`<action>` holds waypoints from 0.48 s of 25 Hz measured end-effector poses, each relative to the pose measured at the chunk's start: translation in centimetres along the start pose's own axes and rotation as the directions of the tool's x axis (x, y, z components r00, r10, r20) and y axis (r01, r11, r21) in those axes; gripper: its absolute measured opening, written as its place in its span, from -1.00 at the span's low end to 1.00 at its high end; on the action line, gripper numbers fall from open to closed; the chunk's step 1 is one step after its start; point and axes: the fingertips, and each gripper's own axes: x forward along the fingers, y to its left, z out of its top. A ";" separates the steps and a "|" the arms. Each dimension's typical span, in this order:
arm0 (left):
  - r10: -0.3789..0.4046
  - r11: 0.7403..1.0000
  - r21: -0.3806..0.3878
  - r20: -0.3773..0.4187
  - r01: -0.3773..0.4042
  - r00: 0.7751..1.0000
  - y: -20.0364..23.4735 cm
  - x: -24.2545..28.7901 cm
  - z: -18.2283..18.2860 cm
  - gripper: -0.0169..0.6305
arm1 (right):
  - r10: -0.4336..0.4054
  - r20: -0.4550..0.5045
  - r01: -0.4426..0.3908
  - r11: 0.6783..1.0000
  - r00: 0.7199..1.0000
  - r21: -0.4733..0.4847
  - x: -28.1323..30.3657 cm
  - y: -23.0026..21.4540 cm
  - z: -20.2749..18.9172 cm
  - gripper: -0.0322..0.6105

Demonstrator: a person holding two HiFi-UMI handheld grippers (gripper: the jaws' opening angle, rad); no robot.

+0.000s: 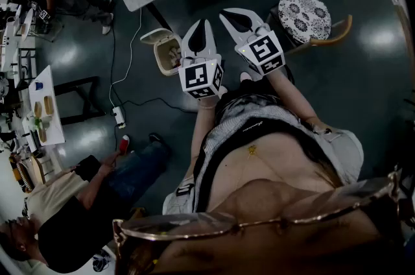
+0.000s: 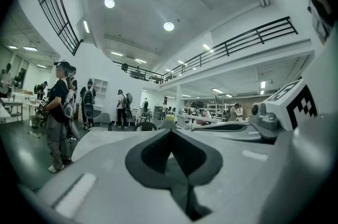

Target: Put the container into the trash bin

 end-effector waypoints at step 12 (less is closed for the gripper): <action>0.014 0.998 -0.064 -0.004 -0.015 1.000 -1.0 2.7 -0.3 -0.94 | 0.060 0.019 -0.061 0.998 0.998 0.028 0.5 -3.6 -0.1 -0.82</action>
